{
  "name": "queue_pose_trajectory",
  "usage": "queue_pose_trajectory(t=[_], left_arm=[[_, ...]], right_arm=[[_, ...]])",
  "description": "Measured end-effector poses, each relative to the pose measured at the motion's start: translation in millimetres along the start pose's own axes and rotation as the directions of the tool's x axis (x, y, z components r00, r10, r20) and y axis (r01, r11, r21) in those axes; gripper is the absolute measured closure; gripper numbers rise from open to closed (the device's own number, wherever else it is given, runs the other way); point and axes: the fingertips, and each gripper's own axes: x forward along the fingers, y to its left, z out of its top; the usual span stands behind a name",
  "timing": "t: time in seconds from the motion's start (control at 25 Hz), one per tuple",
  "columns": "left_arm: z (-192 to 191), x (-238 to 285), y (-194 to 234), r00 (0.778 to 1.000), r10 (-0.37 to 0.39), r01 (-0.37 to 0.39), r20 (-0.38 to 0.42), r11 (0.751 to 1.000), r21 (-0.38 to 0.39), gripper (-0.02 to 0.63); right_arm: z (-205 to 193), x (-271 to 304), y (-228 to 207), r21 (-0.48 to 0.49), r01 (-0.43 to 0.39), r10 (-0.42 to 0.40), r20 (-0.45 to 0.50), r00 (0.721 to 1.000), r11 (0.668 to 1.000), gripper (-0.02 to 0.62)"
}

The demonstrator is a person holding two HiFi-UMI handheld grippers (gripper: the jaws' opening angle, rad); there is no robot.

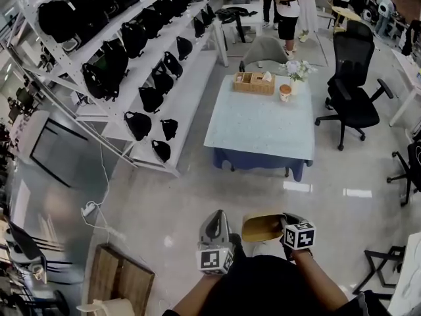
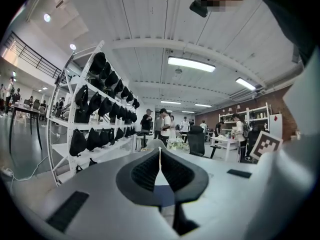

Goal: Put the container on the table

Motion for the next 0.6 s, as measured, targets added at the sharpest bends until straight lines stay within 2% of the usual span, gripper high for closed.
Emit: queue_pose_trajectory(t=[0.16, 0.36, 0.6], left_arm=[[-9, 2, 6, 1.000, -0.011, 0.011, -0.028, 1.000, -0.006, 0.594], [-15, 14, 18, 0.998, -0.009, 0.008, -0.055, 1.000, -0.022, 0.594], [-17, 41, 31, 0.999, 0.004, -0.006, -0.053, 0.999, -0.048, 0.594]], right_arm=[[-4, 9, 11, 0.008, -0.036, 0.036, 0.010, 0.999, 0.999, 0.578], [-1, 23, 19, -0.003, -0.039, 0.039, -0.014, 0.999, 0.999, 0.578], [16, 39, 7, -0.011, -0.028, 0.027, -0.043, 0.999, 1.000, 0.578]])
